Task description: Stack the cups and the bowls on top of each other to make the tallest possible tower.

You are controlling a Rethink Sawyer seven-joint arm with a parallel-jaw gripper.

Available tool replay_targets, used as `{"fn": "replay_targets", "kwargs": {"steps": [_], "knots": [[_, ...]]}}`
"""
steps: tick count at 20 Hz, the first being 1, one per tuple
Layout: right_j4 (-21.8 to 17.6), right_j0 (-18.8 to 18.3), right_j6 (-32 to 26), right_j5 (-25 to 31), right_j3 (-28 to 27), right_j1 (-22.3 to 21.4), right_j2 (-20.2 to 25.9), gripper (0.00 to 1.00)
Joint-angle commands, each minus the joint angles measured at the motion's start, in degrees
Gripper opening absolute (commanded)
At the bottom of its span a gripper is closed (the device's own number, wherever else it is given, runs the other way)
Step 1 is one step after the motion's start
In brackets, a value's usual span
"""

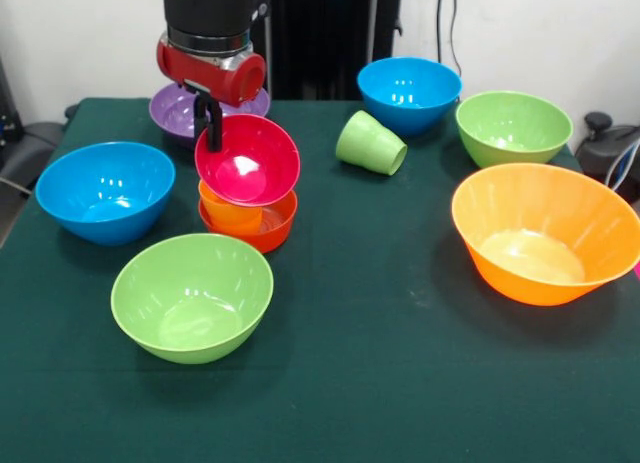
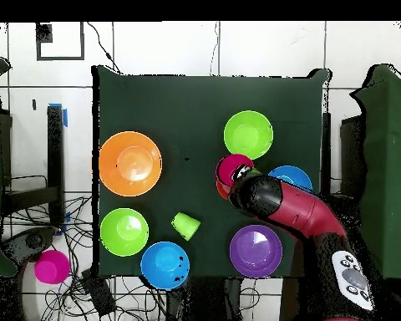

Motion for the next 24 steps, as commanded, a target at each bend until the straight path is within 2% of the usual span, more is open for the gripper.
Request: {"fn": "replay_targets", "kwargs": {"steps": [1, 8, 14, 24], "knots": [[-2.7, -1.0, 0.4, -0.8, 0.4, 3.9, 7.0, 0.00], [-2.8, -1.1, 0.9, -1.6, 1.6, 3.5, 7.2, 0.00], [-3.3, -0.5, 0.5, 0.2, 0.8, 3.1, 6.1, 0.00], [-4.1, -1.7, 0.3, -2.6, 2.4, 4.1, 6.9, 0.00]]}}
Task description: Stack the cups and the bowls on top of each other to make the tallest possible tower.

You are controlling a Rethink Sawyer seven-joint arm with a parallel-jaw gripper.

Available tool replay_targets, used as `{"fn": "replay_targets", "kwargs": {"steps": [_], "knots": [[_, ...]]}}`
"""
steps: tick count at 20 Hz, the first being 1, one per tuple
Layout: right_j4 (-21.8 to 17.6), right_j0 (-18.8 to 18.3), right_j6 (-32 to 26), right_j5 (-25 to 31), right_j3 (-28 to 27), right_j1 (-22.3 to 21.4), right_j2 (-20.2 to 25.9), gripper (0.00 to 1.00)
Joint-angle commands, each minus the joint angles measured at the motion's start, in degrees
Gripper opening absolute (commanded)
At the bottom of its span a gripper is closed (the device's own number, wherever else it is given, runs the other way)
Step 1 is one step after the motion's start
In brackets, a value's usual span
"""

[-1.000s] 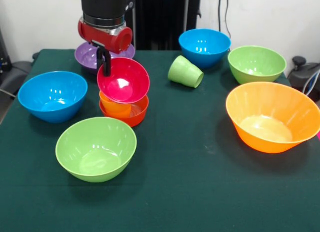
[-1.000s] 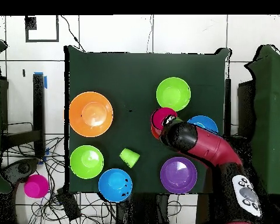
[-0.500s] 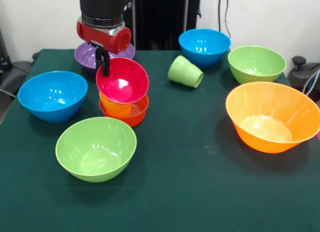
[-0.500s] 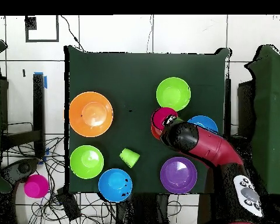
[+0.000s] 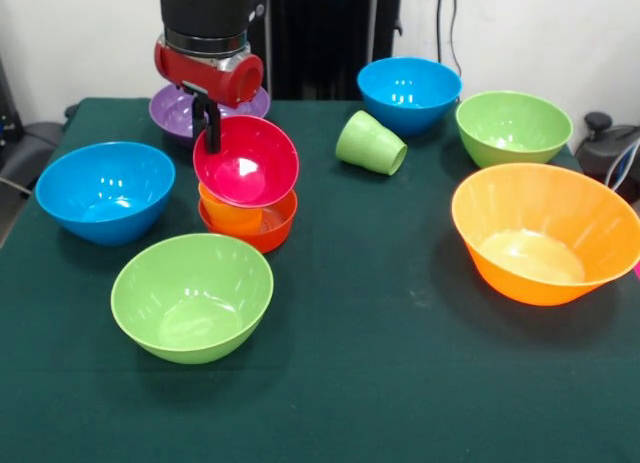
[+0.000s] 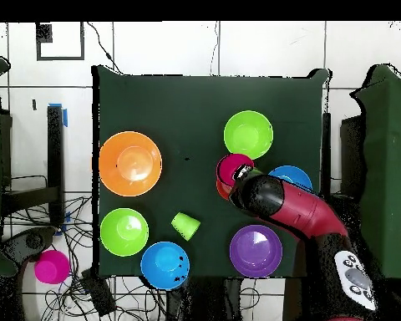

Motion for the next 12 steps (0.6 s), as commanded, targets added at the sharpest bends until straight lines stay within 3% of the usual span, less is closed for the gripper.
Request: {"fn": "replay_targets", "kwargs": {"steps": [1, 12], "knots": [[-4.2, -1.1, 0.4, -3.2, 2.7, 4.2, 6.4, 0.00], [-4.9, 0.0, -0.7, 0.9, 0.7, 3.5, 5.0, 0.00]]}}
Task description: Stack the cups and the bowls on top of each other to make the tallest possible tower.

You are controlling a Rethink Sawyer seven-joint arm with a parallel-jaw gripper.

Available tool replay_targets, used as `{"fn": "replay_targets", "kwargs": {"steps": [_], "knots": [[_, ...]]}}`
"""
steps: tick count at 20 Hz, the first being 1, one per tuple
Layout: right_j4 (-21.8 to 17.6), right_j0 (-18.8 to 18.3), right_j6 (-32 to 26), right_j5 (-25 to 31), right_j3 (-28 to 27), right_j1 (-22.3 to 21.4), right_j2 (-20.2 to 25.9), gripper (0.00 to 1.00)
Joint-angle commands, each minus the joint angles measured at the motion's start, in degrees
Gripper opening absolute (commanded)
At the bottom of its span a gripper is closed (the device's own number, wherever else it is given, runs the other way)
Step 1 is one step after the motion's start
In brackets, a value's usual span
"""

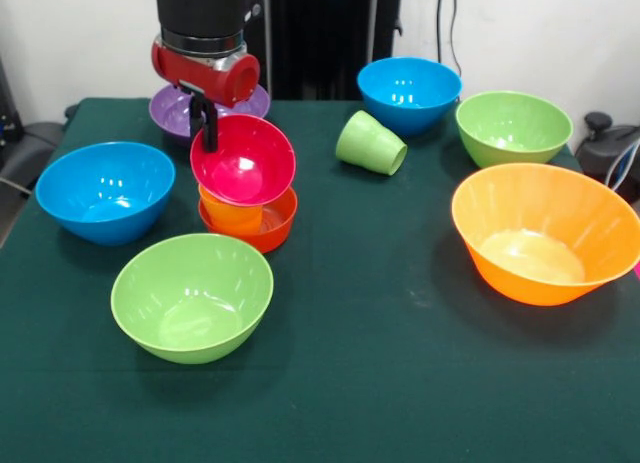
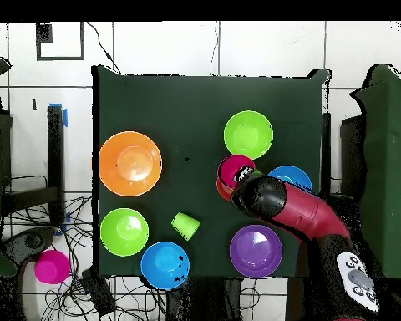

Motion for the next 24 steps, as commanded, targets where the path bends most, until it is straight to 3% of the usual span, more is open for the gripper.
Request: {"fn": "replay_targets", "kwargs": {"steps": [1, 11, 24], "knots": [[-4.6, 0.6, -0.7, 0.9, 0.3, 3.5, 4.8, 0.00], [-4.7, -0.1, -0.4, -0.1, 1.2, 3.4, 5.0, 0.00], [-5.6, 0.2, -2.1, 3.5, -0.5, 2.5, 3.6, 0.00]]}}
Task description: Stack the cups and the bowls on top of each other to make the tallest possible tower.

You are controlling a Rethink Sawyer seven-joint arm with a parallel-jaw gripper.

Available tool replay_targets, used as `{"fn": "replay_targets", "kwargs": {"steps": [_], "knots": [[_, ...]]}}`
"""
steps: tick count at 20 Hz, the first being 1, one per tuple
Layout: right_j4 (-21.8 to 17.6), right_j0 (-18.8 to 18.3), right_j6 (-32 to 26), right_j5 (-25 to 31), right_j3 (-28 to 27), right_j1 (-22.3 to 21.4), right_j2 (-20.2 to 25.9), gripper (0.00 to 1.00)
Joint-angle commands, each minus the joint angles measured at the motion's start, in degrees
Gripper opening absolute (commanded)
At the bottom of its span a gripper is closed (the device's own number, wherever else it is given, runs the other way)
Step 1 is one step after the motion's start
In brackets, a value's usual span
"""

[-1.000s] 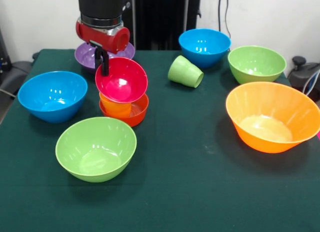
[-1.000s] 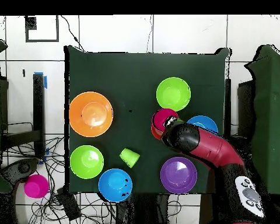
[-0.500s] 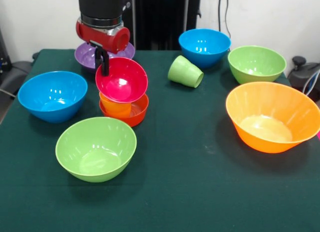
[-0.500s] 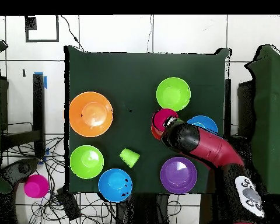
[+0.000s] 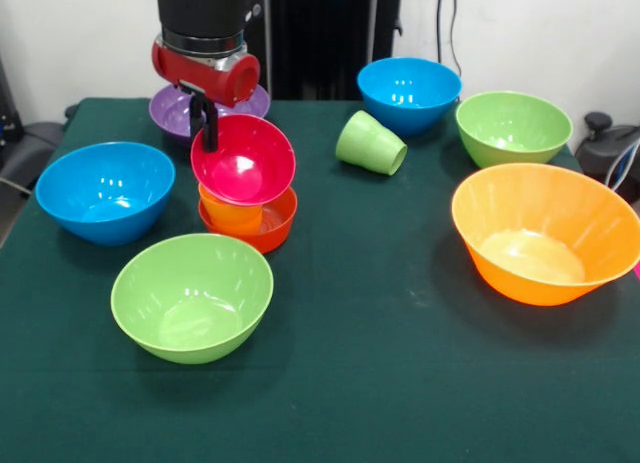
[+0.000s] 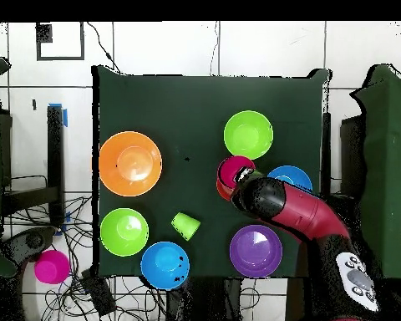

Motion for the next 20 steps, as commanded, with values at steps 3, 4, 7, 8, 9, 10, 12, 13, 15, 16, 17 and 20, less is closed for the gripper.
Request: {"fn": "replay_targets", "kwargs": {"steps": [3, 4, 7, 8, 9, 10, 12, 13, 15, 16, 17, 20], "knots": [[-5.3, 0.8, -2.1, 5.1, -1.2, 2.1, 3.1, 0.00], [-5.5, 0.7, -2.3, 5.5, -1.4, 2.0, 3.1, 0.00], [-5.8, 0.2, -2.9, 6.2, -1.9, 2.0, 3.4, 0.00], [-5.9, 0.0, -3.0, 6.1, -1.9, 2.0, 3.4, 0.00], [-6.1, 0.0, -3.0, 6.2, -1.8, 1.8, 3.4, 0.00], [-6.2, 0.1, -3.0, 6.6, -1.9, 1.5, 3.2, 0.00], [-6.5, 0.2, -3.1, 7.7, -2.1, 1.1, 3.0, 0.00], [-6.6, 0.3, -3.1, 8.4, -2.4, 0.8, 2.8, 0.00], [-6.9, 0.3, -3.2, 9.2, -2.6, 0.5, 2.7, 0.00], [-7.0, 0.3, -3.1, 9.3, -2.6, 0.4, 2.8, 0.00], [-7.2, 0.1, -3.2, 9.3, -2.7, 0.4, 2.8, 0.00], [-7.4, -0.2, -3.3, 9.5, -3.0, 0.5, 3.0, 0.00]]}}
